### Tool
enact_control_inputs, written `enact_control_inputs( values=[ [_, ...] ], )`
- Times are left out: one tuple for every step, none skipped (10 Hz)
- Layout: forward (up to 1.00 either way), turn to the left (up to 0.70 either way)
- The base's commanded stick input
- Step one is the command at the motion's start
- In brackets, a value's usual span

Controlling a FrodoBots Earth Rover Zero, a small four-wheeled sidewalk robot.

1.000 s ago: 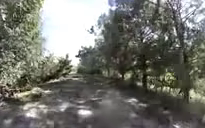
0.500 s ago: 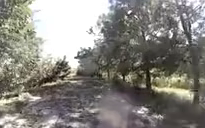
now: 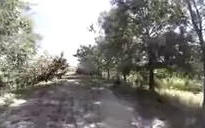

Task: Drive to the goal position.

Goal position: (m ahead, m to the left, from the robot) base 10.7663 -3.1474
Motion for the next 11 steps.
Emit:
enact_control_inputs(
  values=[
    [0.85,0.0],
    [0.85,0.0],
    [0.85,0.0],
    [0.85,0.0],
    [0.85,0.0],
    [0.85,0.0],
    [0.85,0.0],
    [0.85,0.0],
    [0.85,0.0],
    [0.85,0.0],
    [0.85,0.0]
  ],
)
